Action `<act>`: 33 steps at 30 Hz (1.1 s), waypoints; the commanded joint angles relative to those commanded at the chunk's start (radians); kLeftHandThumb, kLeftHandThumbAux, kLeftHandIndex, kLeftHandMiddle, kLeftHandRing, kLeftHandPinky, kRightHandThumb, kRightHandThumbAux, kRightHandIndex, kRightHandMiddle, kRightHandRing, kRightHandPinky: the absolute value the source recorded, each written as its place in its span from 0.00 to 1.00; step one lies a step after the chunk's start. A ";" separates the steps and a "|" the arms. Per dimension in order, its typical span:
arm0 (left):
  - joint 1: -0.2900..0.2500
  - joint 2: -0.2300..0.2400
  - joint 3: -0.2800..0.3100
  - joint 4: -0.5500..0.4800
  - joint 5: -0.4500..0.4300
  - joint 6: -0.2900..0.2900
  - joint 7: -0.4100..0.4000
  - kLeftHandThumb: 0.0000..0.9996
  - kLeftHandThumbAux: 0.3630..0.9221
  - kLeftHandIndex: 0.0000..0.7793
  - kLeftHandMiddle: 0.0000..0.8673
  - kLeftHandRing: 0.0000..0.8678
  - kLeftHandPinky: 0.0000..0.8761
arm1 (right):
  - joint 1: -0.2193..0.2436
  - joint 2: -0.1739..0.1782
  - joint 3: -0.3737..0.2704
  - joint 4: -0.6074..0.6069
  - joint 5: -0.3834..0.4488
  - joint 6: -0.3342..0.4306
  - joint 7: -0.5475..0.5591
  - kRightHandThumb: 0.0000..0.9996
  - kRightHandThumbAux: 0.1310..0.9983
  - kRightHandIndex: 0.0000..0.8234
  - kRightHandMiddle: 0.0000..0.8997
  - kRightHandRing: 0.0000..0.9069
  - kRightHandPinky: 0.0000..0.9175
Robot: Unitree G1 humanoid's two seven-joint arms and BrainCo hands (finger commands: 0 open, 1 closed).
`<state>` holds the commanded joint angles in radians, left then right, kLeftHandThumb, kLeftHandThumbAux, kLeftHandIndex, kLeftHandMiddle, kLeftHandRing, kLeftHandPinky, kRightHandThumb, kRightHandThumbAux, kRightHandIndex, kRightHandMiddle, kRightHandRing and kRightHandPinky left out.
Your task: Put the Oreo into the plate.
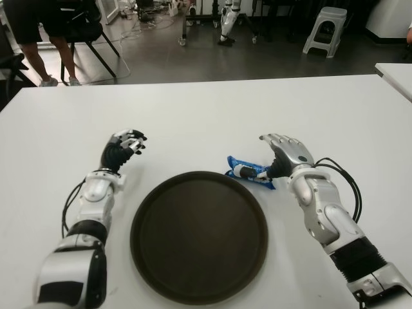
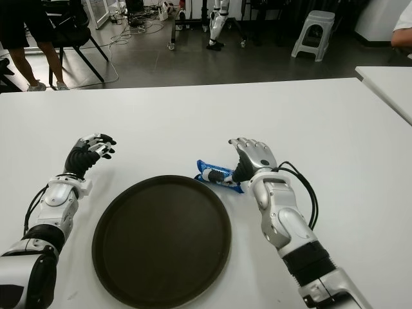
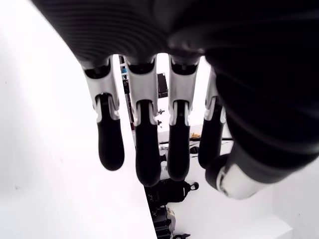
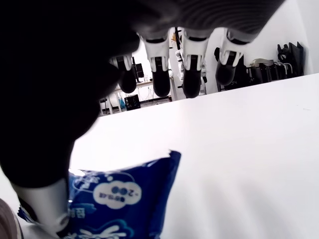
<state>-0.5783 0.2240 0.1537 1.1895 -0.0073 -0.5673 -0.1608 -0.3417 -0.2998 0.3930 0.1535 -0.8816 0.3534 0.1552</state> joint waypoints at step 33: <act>-0.001 -0.005 -0.006 -0.006 0.011 -0.002 0.018 0.70 0.62 0.53 0.49 0.53 0.52 | -0.040 0.012 -0.005 0.125 0.023 -0.020 -0.076 0.00 0.71 0.14 0.14 0.13 0.10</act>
<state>-0.5796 0.2188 0.1480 1.1840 0.0036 -0.5691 -0.1429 -0.3818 -0.2878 0.3880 0.2784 -0.8584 0.3330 0.0791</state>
